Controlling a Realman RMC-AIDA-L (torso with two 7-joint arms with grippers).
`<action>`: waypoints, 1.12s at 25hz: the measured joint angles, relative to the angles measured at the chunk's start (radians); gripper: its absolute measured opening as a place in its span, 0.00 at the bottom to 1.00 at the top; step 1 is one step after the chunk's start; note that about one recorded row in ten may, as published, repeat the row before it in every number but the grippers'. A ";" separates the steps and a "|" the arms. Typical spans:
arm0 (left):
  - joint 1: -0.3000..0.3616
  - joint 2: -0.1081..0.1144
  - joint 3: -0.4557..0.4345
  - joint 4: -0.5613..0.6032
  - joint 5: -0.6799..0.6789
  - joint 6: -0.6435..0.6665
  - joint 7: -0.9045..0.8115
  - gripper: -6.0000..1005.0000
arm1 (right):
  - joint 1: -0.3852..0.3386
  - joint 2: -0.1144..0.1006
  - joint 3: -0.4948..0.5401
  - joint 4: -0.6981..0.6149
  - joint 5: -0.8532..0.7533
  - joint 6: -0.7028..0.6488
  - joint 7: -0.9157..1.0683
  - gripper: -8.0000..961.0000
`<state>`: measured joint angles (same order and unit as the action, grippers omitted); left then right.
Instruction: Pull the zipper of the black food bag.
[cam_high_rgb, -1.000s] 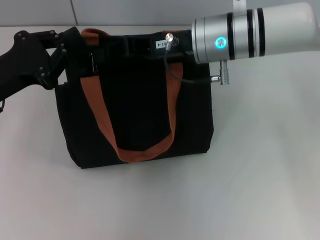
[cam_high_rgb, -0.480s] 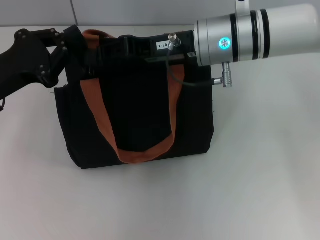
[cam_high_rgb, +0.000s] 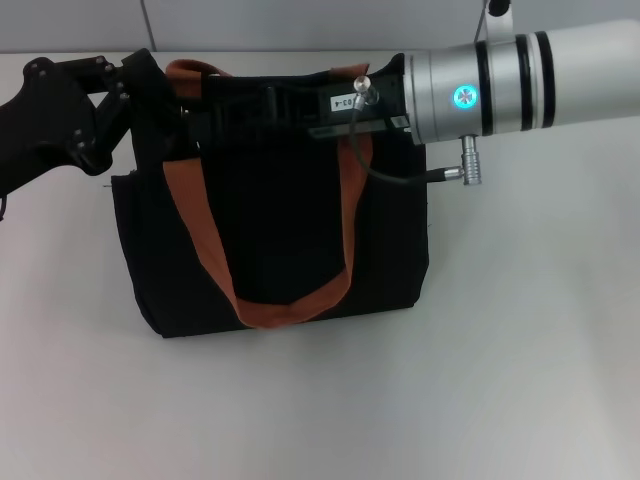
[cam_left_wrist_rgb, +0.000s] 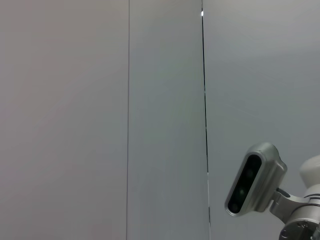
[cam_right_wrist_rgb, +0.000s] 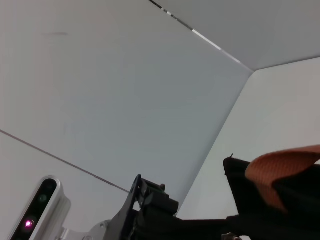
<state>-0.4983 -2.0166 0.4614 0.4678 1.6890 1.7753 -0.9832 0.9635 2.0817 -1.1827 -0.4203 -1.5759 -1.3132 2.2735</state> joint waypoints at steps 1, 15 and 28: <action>0.000 0.000 0.000 0.000 0.000 0.001 0.000 0.03 | 0.000 0.000 0.000 0.000 0.000 0.000 0.000 0.32; -0.003 -0.004 0.000 0.000 0.000 0.014 0.000 0.03 | 0.026 0.003 -0.031 -0.021 -0.001 0.017 -0.003 0.31; -0.003 -0.004 0.000 0.000 0.000 0.019 -0.001 0.03 | -0.002 0.002 -0.036 -0.087 -0.029 0.025 0.003 0.31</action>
<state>-0.5016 -2.0202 0.4617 0.4678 1.6889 1.7938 -0.9845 0.9619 2.0833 -1.2188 -0.5070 -1.6048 -1.2885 2.2760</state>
